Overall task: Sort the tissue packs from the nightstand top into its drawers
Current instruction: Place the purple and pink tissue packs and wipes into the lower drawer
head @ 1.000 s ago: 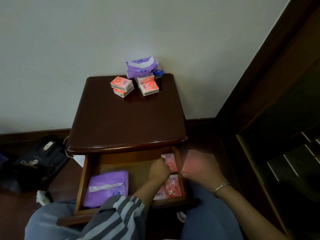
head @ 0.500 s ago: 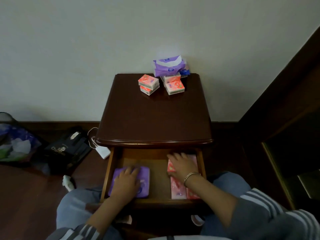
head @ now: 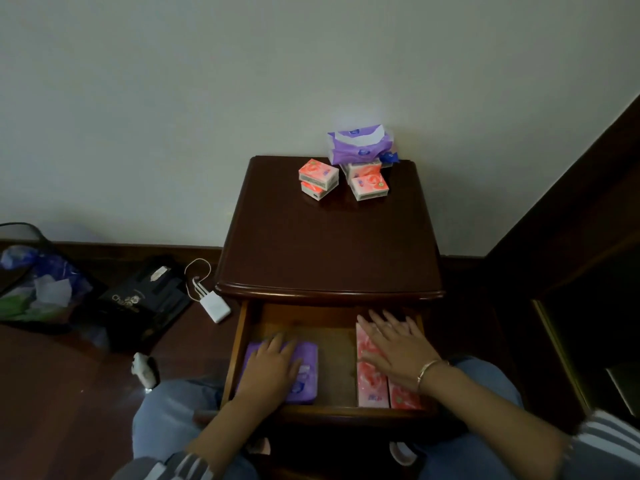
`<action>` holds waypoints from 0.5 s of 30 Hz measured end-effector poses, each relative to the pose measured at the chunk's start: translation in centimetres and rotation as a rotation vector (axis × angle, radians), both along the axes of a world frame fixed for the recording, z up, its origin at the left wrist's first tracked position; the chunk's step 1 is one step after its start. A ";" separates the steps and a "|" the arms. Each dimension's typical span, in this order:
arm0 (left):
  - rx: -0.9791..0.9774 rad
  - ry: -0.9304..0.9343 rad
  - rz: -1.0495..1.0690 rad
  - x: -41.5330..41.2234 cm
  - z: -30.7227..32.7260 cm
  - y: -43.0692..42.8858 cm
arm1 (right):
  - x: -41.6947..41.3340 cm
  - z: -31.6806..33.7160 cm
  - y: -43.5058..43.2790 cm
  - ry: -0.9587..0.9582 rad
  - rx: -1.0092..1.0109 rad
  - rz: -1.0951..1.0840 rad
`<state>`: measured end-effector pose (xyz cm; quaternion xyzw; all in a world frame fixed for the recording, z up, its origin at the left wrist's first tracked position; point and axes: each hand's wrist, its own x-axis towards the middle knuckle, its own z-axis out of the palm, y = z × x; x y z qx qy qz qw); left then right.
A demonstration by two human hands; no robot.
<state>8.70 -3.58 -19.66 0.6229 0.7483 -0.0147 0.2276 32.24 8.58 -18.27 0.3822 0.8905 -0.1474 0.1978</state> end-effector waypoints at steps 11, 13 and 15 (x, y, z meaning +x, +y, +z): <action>0.666 -0.011 0.104 -4.6 10.3 17.4 | -6.3 10.4 15.7 0.543 0.404 -0.253; 0.568 -0.017 0.208 -5.1 9.7 22.0 | -9.5 9.4 19.6 0.462 0.406 -0.320; 0.496 -0.067 0.305 -5.4 8.8 25.9 | -11.9 7.9 22.5 0.423 0.360 -0.401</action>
